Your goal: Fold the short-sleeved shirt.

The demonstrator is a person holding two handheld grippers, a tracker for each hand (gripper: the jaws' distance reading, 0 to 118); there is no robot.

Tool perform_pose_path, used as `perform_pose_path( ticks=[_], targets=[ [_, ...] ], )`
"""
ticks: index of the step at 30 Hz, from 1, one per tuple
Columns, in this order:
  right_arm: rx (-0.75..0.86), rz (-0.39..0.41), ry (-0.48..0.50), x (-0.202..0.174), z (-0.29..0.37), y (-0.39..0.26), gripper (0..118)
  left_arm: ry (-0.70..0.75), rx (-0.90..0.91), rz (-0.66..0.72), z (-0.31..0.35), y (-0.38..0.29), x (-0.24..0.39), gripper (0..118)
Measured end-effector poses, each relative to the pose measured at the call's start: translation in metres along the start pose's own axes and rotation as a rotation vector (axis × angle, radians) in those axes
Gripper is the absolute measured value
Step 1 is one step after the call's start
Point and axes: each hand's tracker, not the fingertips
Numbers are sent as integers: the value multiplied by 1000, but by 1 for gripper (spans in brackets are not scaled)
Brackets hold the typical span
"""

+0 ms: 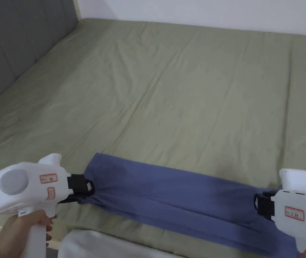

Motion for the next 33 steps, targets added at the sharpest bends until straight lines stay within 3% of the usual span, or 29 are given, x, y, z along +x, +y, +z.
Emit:
perform_pose_path(
  ticks=[4, 7, 12, 16, 19, 25, 29, 33],
  targets=[
    [8, -31, -21, 15, 8, 0, 1, -16, 3, 26, 5, 1, -5, 8],
    [17, -62, -33, 26, 15, -3, 1, 76, 18, -37, 17, 4, -8, 8],
    [27, -114, -46, 45, 18, -6, 1, 126, 58, 14, 40, 16, -32, 8],
    [35, -158, -55, 57, 21, -10, 1, 40, 117, 51, 54, 20, -22, 8],
    [44, -187, -56, 64, 26, -13, 1, 45, 142, -76, 57, 25, 17, 8],
    [62, -239, -56, 80, 35, -16, 1, -98, 139, -339, 44, 23, 124, 9],
    [72, -298, -45, 89, 41, -20, 1, -172, 46, -552, 7, -8, 194, 9],
    [77, -317, -54, 96, 45, -25, 1, -218, -91, -656, -43, -54, 231, 9]
  ],
)
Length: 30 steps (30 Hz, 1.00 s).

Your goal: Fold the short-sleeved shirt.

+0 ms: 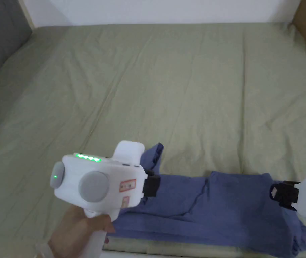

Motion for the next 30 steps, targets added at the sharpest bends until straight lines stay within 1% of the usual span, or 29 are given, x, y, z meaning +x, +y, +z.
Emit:
perform_pose_path(
  ticks=[1, 3, 4, 5, 6, 7, 8, 9, 10, 12, 14, 15, 16, 17, 18, 20, 21, 24, 26, 28, 30],
  targets=[
    [0, -6, 0, 2, 0, 0, 1, -9, -10, -31, -11, -7, 9, 9],
    [-10, -8, -3, 6, -2, -1, 1, -26, -20, -43, -26, -20, 17, 9],
    [-17, -5, -16, 7, -4, -2, 1, -58, -31, -51, -32, -25, 19, 9],
    [-23, -4, -21, 10, -6, -3, 1, -65, -39, -35, -35, -29, 20, 11],
    [-27, -4, -20, 11, -7, -4, 1, -72, -47, -22, -35, -31, 19, 20],
    [-30, -9, -17, 12, -7, -5, 1, -97, -51, -5, -35, -34, 15, 46],
    [-30, -13, -12, 12, -7, -5, 1, -133, -47, 38, -33, -35, 11, 78],
    [-31, -13, -7, 12, -10, -7, 1, -132, -41, 73, -31, -35, 7, 107],
    [-31, -12, -5, 12, -11, -7, 1, -133, -37, 103, -27, -34, 3, 118],
    [-30, 0, -2, 8, -12, -7, 1, -150, 62, 165, -10, -31, -8, 113],
    [-31, 15, 4, 2, -11, -9, 1, -132, 92, 262, 0, -28, -25, 110],
    [-33, 19, 7, 0, -12, -9, 1, -139, 101, 300, 2, -29, -34, 103],
    [-35, 21, 13, -1, -14, -8, 1, -145, 112, 338, 6, -29, -43, 73],
    [-36, 21, 17, -1, -16, -8, 1, -115, 115, 359, 6, -31, -50, 36],
    [-37, 21, 22, -2, -17, -8, 1, -68, 110, 370, 4, -33, -56, 5],
    [-39, 24, 29, -3, -17, -9, 1, 44, 76, 338, -4, -38, -59, 4],
    [-40, 25, 33, -2, -19, -9, 1, 55, 68, 316, -10, -42, -62, 4],
    [-44, 25, 37, -2, -20, -10, 1, -37, -15, 339, -30, -48, -53, 4],
    [-46, 20, 37, -2, -19, -11, 1, -82, -30, 296, -38, -53, -37, 4],
    [-47, 13, 35, 1, -19, -12, 1, -89, -45, 247, -42, -52, -18, 4],
    [-51, 7, 32, 5, -19, -12, 1, -118, -62, 242, -49, -54, -5, 4]
  ],
)
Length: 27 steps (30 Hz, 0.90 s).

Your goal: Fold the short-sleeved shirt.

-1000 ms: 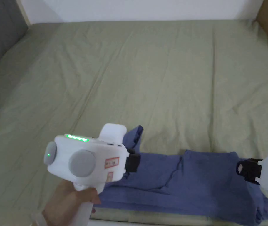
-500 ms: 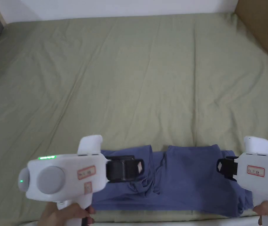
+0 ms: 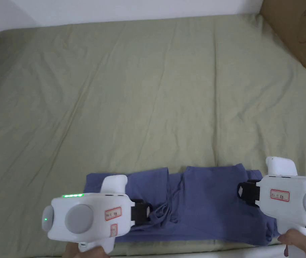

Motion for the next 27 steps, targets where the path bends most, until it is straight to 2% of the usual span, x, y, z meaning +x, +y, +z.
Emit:
perform_pose_path(
  ticks=[7, 9, 11, 13, 16, 19, 24, 26, 27],
  targets=[
    [-3, -24, -3, 9, 1, -2, 1, -59, -34, -25, -10, -7, 36, 4],
    [-4, -27, -6, 9, 1, -2, 1, -15, -30, -68, -14, -10, 43, 4],
    [-6, -31, -4, 9, 1, -3, 1, -18, -26, -51, -13, -11, 39, 4],
    [-8, -29, 0, 7, 1, -3, 1, -56, -17, 3, -6, -9, 36, 4],
    [-8, -9, -1, -1, 5, -2, 1, -158, -7, -10, 13, -2, 35, 4],
    [-3, 2, 5, -5, 6, 1, 1, -257, 69, 56, 43, 9, 15, 4],
    [3, 27, 3, -14, 6, 6, 1, -217, 194, 173, 91, 20, -56, 5],
    [0, 34, 2, -19, 4, 5, 1, -123, 202, 195, 101, 18, -89, 15],
    [-3, 34, 4, -23, 5, 3, 1, -83, 195, 215, 103, 16, -100, 26]
  ],
)
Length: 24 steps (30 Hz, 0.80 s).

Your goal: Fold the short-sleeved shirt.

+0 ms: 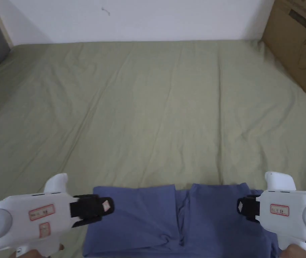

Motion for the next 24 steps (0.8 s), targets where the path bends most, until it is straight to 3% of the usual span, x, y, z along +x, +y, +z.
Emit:
perform_pose_path(
  ticks=[1, 3, 6, 13, 14, 15, 16, 17, 18, 21, 24],
  targets=[
    [-4, -1, 4, -2, -1, 0, 1, 24, 4, 30, 3, 0, -13, 49],
    [-14, 3, 12, -7, -3, 0, 1, 3, -6, 82, 5, -1, -34, 55],
    [-28, 33, -2, -15, -6, 3, 1, -69, 8, 167, 0, -5, -56, 88],
    [-44, 47, -1, -27, -15, 13, 1, -260, -78, 311, -48, -14, -75, 90],
    [-46, 49, -2, -29, -16, 13, 1, -293, -95, 302, -56, -15, -75, 88],
    [-51, 52, -4, -30, -17, 14, 1, -286, -93, 303, -60, -15, -74, 72],
    [-58, 55, -7, -32, -17, 14, 1, -261, -82, 307, -59, -14, -73, 19],
    [-61, 60, -9, -33, -17, 14, 1, -229, -94, 300, -59, -12, -74, 12],
    [-64, 68, -12, -35, -16, 14, 1, -182, -117, 289, -62, -12, -77, 12],
    [-79, 117, -14, -41, -15, 17, 1, -244, -129, 321, -55, -10, -86, 12],
    [-77, 115, -6, -44, -15, 21, 1, -259, -116, 305, -45, -5, -80, 12]
  ],
)
